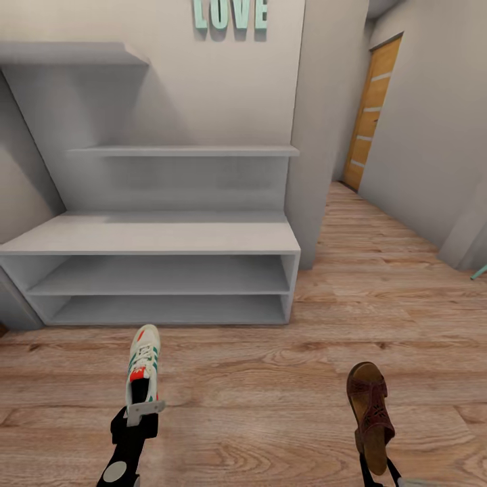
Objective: Pick up the two gym shoes and the two sandals from the corridor floor and place them onto the hallstand (shoe rack) in the corridor, making sure they are on the rack and not on the floor. Arrange them so the two gym shoes are next to each other and the two sandals are next to each other.
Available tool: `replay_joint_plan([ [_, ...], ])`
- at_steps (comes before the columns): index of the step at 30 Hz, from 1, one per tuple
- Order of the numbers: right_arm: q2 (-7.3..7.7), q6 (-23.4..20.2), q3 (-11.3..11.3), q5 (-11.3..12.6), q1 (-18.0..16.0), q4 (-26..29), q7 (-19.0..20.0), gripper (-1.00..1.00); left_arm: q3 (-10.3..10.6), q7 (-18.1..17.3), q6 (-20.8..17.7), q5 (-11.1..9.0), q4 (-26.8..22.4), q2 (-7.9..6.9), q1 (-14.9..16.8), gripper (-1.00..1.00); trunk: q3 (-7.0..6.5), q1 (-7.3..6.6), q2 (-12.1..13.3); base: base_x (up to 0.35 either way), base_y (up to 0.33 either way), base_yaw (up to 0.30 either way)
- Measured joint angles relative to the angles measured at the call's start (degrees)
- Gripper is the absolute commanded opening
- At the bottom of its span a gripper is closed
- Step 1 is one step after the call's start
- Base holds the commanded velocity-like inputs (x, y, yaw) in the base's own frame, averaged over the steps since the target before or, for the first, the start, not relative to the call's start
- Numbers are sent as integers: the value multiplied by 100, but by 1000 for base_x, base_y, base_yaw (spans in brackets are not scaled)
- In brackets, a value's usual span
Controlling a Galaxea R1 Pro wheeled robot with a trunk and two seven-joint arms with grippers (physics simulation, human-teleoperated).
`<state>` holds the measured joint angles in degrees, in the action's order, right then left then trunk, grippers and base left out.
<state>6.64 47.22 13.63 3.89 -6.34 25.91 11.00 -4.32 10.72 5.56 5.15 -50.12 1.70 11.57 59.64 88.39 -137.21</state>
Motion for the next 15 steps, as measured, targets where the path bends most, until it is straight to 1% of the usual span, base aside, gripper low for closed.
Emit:
replay_joint_plan([
  [8,50,0,40,20,-3,-12,-19,-100,36,-34,-122,15,2,-40,60,-100,0,0,0,0,1,0],
  [11,114,-10,154,47,-2,-2,-25,-100,46,-37,-454,19,-67,-37,90,-100,0,0,0,0,0,0],
  [12,175,-16,280,57,-3,2,-26,-100,50,-42,-649,22,-102,-36,142,-100,0,0,0,0,0,0],
  [14,343,-31,695,97,-3,30,-20,-100,67,-50,-1090,40,-168,-31,349,-100,-1,0,0,0,0,0],
  [15,393,-34,817,99,-3,43,-17,-100,71,-51,-1200,39,-178,-30,412,-100,-1,0,0,0,0,0],
])
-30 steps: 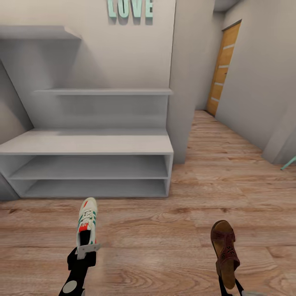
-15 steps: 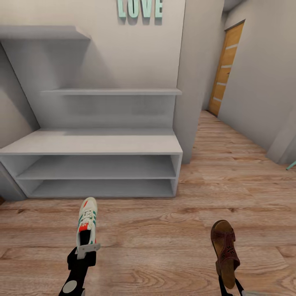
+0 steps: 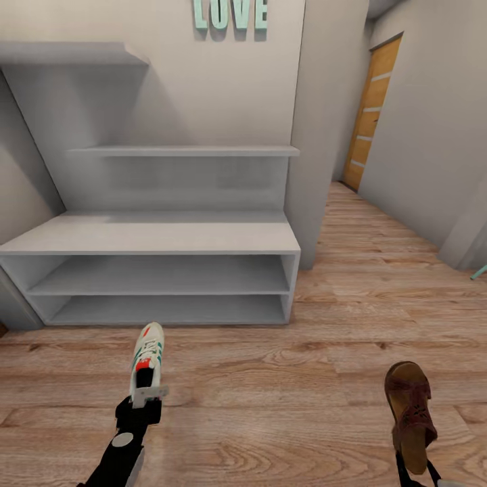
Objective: Pick up the two gym shoes and the two sandals from the corridor floor and place them onto the hallstand (shoe rack) in the corridor, making sure they are on the rack and not on the floor. Arrange them so the two gym shoes are next to each other and the two sandals are next to each other.
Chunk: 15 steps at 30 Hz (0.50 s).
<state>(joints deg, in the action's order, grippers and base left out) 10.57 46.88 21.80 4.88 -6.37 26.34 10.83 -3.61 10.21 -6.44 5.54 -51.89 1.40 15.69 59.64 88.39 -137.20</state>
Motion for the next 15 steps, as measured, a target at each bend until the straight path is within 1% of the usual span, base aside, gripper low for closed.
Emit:
replay_joint_plan([
  [1,92,-2,237,-28,2,29,7,-100,12,-5,-179,8,-17,2,109,-100,0,0,0,0,0,0],
  [2,178,-15,503,29,2,55,7,-100,19,-8,-325,11,-28,4,214,-100,0,0,0,0,0,0],
  [3,217,-16,601,-4,4,68,10,-100,20,-11,-386,9,-30,5,269,-100,0,0,0,0,0,0],
  [4,283,-22,795,-32,3,91,13,-100,26,-16,-472,14,-35,8,362,-100,0,0,0,0,0,0],
  [5,352,-34,986,14,5,109,12,-100,28,-21,-532,16,-38,11,457,-100,0,0,0,0,0,0],
  [6,421,-35,1111,-10,3,120,12,-100,31,-28,-577,16,-30,20,561,-100,0,0,0,0,0,0],
  [7,494,-38,1218,-19,3,129,11,-100,35,-32,-629,16,-9,32,674,-100,0,0,0,0,0,0],
  [10,630,-68,1360,-23,2,182,8,-100,38,-37,-852,12,20,56,898,-100,0,0,0,0,0,0],
  [11,680,-135,1393,-42,3,219,9,-100,41,-42,-1006,12,25,65,1007,-100,0,0,0,0,0,0],
  [12,727,-269,1423,-30,2,260,8,-100,47,-45,-1161,10,32,75,1122,-100,0,0,0,0,0,0],
  [13,754,-359,1429,-40,1,281,9,-100,53,-46,-1236,7,36,78,1183,-100,0,0,0,0,0,0],
  [14,842,-682,1504,-33,0,342,10,-100,112,-47,-1394,4,59,85,1352,-100,-1,0,0,0,0,0],
  [15,906,-927,1637,2,2,382,11,-100,172,-48,-1463,-1,89,91,1481,-100,0,0,0,0,0,0],
])
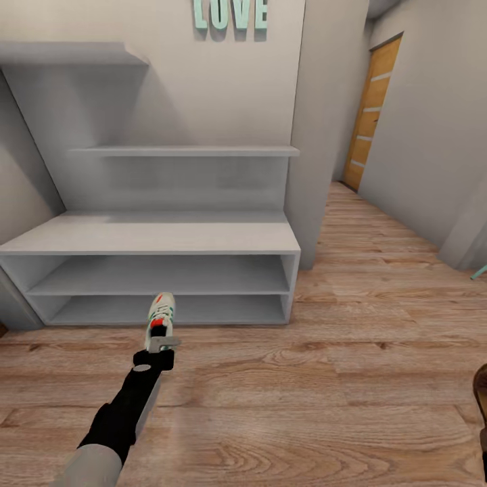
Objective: Pick up the two gym shoes and the two sandals from the corridor floor and place them onto the hallstand (shoe rack) in the corridor, making sure they are on the rack and not on the floor. Arrange them so the two gym shoes are next to each other and the two sandals are next to each other.
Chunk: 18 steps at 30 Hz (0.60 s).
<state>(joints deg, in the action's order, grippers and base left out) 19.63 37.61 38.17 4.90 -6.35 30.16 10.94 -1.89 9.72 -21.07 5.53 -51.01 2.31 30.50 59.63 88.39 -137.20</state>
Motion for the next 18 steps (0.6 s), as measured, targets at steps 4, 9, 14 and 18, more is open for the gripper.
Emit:
replay_joint_plan([
  [4,154,-994,1204,33,1,459,22,-100,234,-33,-125,-33,987,7,1034,-100,0,0,0,0,0,0],
  [9,152,-1480,1320,3,-1,899,26,-100,229,-43,-107,-43,2431,7,1973,-100,1,0,0,0,0,0],
  [14,134,-1489,1319,-4,2,960,25,-100,202,-54,-105,-46,2510,14,1992,-100,1,0,0,0,0,0],
  [18,129,-1487,1319,-6,4,970,25,-100,199,-259,-107,-49,2524,54,1979,-100,1,0,0,0,0,0],
])
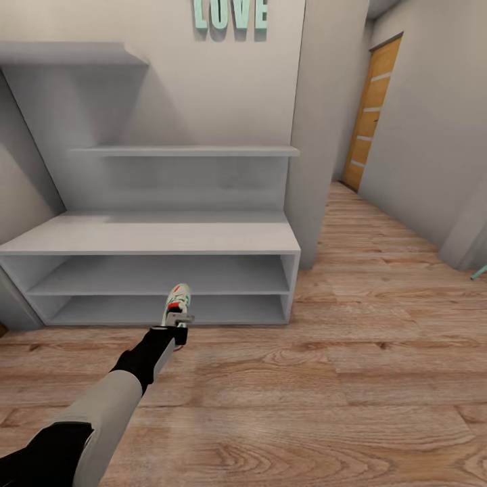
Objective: Pick up the two gym shoes and the two sandals from the corridor floor and place them onto the hallstand (shoe rack) in the corridor, making sure they are on the rack and not on the floor. Arrange them so the two gym shoes are next to each other and the two sandals are next to each other.
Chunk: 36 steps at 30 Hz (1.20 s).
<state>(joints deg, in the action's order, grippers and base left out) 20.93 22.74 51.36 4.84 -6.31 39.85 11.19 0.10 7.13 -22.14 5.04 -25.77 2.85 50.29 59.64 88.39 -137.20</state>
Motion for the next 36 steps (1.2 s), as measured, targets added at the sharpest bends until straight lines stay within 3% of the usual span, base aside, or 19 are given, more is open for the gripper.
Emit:
replay_joint_plan([
  [6,-1,-2,0,2,-2,2,0,-100,20,-206,41,15,-4,9,-15,-100,0,-1,0,54,0,0],
  [25,-14,-3,-1,-9,-1,76,0,-100,22,-141,43,6,-5,12,-2,-100,44,-3,0,330,2,-22],
  [36,-17,-1,-2,-11,-3,70,0,-100,4,-125,45,16,-14,3,6,-100,50,-2,0,287,139,-3],
])
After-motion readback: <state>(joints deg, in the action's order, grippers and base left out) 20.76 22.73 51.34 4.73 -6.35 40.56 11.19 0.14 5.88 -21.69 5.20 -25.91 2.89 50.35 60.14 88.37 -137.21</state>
